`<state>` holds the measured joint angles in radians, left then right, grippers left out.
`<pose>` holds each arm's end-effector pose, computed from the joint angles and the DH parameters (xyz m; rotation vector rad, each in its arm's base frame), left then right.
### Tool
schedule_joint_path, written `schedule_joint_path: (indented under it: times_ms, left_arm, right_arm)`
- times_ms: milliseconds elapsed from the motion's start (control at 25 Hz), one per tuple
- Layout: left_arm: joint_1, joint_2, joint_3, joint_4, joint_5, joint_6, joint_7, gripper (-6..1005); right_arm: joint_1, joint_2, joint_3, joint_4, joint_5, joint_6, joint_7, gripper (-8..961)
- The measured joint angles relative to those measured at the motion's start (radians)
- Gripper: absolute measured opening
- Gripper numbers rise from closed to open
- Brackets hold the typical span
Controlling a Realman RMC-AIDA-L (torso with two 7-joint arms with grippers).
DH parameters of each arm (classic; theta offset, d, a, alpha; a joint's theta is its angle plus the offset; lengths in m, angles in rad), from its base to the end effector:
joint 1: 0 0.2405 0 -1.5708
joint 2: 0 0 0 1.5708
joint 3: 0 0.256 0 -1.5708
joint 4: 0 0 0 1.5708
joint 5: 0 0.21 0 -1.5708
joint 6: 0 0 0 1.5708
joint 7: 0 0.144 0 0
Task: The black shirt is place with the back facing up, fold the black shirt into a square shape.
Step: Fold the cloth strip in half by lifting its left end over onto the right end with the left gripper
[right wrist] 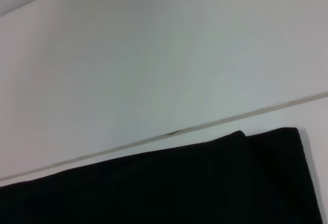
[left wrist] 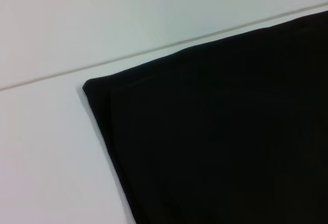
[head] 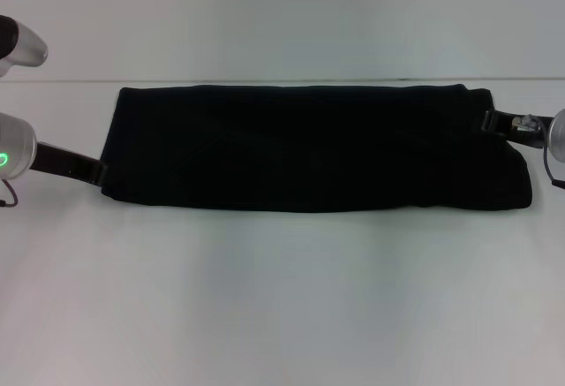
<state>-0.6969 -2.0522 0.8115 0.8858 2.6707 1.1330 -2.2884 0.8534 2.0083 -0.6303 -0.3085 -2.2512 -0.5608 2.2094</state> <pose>-0.2802 0.4166 0.0461 -2.2088 -1.1375 0.1280 0.2915 0.4564 0.0002 -1.7898 1.4594 0.3836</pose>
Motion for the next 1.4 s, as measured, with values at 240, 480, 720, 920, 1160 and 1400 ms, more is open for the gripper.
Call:
schedule_joint_path:
  times_ms: [240, 480, 720, 920, 1160, 1400]
  left_arm:
    - [-0.006, 0.002, 0.0, -0.007, 0.0, -0.002, 0.007, 1]
    - [-0.007, 0.003, 0.0, -0.007, 0.0, -0.001, 0.007, 2]
    - [-0.007, 0.002, 0.001, -0.008, 0.0, 0.002, 0.01, 2]
    - [-0.007, 0.0, 0.002, -0.008, 0.0, 0.004, 0.011, 1]
    - [-0.008, 0.001, 0.002, -0.008, 0.0, 0.005, 0.012, 1]
    - [-0.008, 0.0, 0.016, -0.008, 0.0, -0.001, 0.012, 1]
  right_arm:
    - [-0.02, -0.011, 0.007, 0.0, 0.0, 0.002, 0.007, 25]
    - [-0.046, -0.056, 0.012, -0.005, 0.001, -0.117, 0.044, 136]
    - [-0.072, -0.086, 0.004, -0.026, -0.004, -0.21, 0.094, 376]
    - [-0.089, -0.093, 0.0, -0.027, -0.006, -0.222, 0.098, 430]
    - [-0.1, -0.094, -0.002, -0.029, -0.008, -0.224, 0.092, 472]
    - [-0.102, -0.09, -0.017, -0.038, -0.008, -0.208, 0.087, 491]
